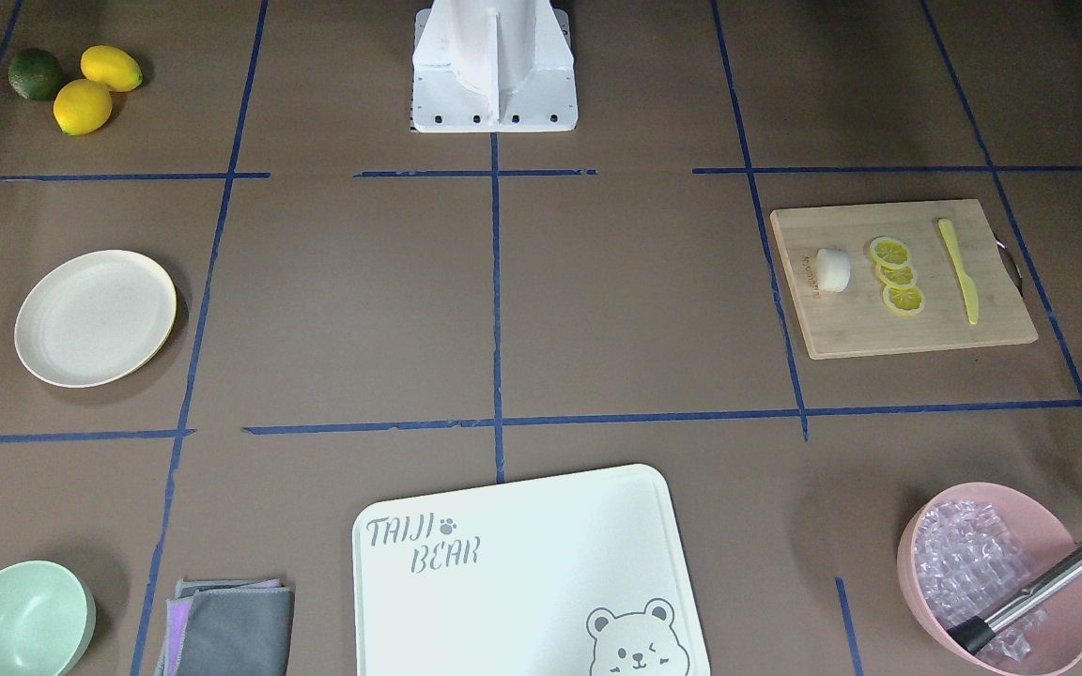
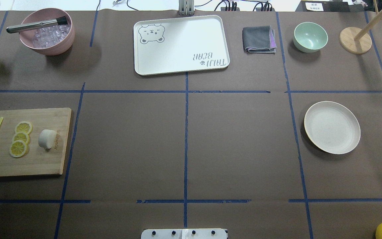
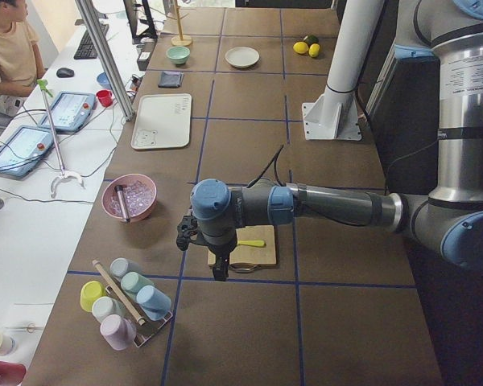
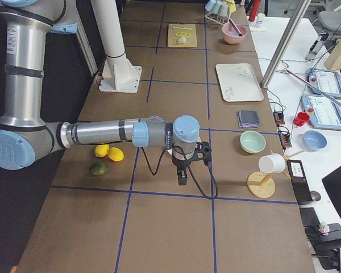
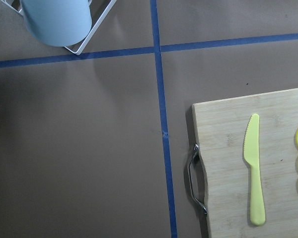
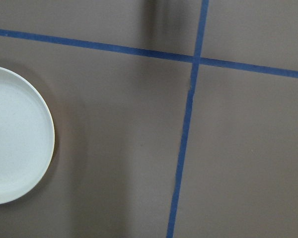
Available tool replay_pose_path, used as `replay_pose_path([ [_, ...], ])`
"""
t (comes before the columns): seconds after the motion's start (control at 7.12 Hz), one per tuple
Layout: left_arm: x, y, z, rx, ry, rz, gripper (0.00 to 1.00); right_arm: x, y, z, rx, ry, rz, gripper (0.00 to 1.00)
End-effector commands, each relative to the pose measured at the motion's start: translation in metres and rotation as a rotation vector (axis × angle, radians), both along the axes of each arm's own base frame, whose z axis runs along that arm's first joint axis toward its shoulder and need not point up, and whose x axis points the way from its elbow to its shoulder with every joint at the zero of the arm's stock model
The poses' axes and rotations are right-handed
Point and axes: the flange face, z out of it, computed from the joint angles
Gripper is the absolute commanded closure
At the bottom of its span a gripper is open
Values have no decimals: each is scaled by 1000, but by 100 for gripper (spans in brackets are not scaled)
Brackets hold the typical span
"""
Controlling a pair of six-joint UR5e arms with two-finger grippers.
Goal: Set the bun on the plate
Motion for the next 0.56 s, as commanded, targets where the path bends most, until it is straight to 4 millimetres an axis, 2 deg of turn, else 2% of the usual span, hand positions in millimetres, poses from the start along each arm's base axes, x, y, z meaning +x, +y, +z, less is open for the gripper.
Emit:
replay_pose_path([
  [0.0,0,0,1,-2,1,0,0,-63,-22,-11,26,-30,56,1],
  [0.28,0,0,0,-1,3,0,0,-133,-22,12,31,-101,103,1],
  [0.42,0,0,0,-1,3,0,0,-162,-17,15,27,-111,129,1],
])
